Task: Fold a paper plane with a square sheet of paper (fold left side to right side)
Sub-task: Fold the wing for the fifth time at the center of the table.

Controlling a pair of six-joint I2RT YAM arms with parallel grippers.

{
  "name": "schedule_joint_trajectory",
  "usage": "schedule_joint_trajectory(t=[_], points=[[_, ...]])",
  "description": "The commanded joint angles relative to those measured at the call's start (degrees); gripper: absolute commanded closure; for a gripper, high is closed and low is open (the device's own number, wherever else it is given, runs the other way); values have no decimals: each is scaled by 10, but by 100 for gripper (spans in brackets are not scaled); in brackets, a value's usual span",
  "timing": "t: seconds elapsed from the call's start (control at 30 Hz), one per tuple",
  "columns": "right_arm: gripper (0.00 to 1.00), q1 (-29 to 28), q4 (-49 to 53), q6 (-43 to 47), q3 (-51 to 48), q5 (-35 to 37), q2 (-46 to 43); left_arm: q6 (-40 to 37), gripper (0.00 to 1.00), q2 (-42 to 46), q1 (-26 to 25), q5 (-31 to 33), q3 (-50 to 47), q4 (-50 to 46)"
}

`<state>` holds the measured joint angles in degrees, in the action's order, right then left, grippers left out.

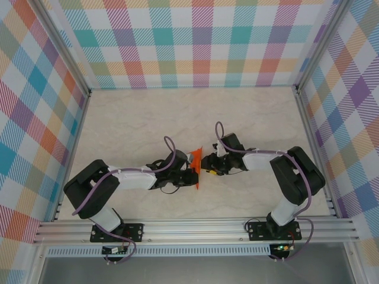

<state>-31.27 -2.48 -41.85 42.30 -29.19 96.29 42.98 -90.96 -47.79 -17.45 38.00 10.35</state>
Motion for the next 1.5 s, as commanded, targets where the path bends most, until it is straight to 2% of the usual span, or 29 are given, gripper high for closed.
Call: schedule_joint_trajectory(t=[0.0, 0.17, 0.37, 0.73, 1.27, 1.47], points=[[51, -8, -35, -12, 18, -16, 10, 13, 100, 4, 6, -11, -7, 25], [49, -8, -40, -11, 20, -16, 12, 23, 100, 0, 6, -14, -12, 38], [51, -11, -40, -11, 30, -11, 28, 31, 100, -5, 7, -16, -17, 49], [57, -23, 24, 5, 64, 20, 60, 34, 100, -22, 8, -19, -13, 53], [61, -23, 44, 5, 73, 26, 80, 28, 71, -2, 11, -16, -13, 34], [62, -23, 45, 7, 74, 26, 81, 24, 53, 53, 24, -16, -24, -3]])
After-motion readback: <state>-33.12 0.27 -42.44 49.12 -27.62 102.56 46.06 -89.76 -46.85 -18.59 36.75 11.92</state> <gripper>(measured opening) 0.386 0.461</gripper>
